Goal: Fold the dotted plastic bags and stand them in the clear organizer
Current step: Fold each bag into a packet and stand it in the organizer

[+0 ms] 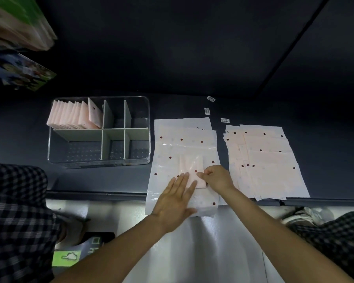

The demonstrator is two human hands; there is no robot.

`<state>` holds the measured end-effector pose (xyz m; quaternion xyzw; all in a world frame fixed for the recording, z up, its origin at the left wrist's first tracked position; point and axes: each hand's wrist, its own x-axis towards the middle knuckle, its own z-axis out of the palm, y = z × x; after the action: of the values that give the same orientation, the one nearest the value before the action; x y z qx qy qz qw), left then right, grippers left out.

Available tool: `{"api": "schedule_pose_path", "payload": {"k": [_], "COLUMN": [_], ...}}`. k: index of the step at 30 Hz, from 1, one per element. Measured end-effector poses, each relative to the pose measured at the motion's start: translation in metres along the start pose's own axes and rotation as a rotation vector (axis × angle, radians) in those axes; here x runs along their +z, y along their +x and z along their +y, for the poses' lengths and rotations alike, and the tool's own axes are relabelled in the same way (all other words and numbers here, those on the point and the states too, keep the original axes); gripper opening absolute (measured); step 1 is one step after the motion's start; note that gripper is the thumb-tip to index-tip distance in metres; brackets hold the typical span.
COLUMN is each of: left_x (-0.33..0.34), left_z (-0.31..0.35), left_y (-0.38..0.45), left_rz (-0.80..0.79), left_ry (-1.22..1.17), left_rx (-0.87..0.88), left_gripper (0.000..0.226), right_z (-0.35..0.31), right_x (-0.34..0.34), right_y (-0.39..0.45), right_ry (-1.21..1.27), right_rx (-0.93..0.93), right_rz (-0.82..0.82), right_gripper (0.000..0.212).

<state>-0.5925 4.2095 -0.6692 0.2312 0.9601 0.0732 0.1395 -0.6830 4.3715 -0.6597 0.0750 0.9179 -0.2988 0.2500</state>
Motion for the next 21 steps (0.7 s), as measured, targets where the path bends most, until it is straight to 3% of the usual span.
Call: {"api": "schedule_pose_path", "payload": {"k": [2,4,6,7,9,11,13,18,21], "left_x": [0.003,0.004,0.005,0.006,0.008,0.011,0.012,0.013,0.014], "left_z": [-0.003,-0.007,-0.009,-0.010,-0.011,-0.012,-0.014,-0.017,-0.019], "left_y": [-0.003,-0.004,-0.003,-0.003,-0.002,-0.001,-0.002,-0.001,-0.001], "left_rz": [-0.039,-0.055,-0.053,-0.049,-0.045,-0.045,-0.036,-0.020,-0.005], "left_ry": [0.020,0.045,0.068,0.074,0.078,0.072,0.049,0.045,0.006], "left_rx": [-0.005,0.014,0.013,0.008,0.003,0.000,-0.012,-0.010,-0.005], "left_gripper": [0.078,0.080,0.082,0.083,0.085,0.084,0.084,0.085,0.084], "right_z": [-0.003,-0.006,-0.010,-0.012,-0.019,-0.023,-0.027,-0.038,-0.041], "right_x": [0.000,-0.002,-0.006,-0.008,-0.005,0.002,0.004,-0.005,-0.007], "right_y": [-0.002,-0.007,-0.013,-0.013,-0.014,-0.010,0.000,0.031,0.029], "right_ry": [0.001,0.080,0.323,0.497,0.801,0.904,0.944,1.113,0.818], "right_rx": [0.003,-0.008,-0.065,-0.096,-0.113,-0.050,0.013,0.072,-0.134], "right_rz": [0.008,0.168,0.330,0.290,-0.011,-0.317,-0.406,-0.206,0.056], "right_gripper": [0.041,0.037,0.025,0.020,0.018,0.025,0.028,0.023,0.013]}}
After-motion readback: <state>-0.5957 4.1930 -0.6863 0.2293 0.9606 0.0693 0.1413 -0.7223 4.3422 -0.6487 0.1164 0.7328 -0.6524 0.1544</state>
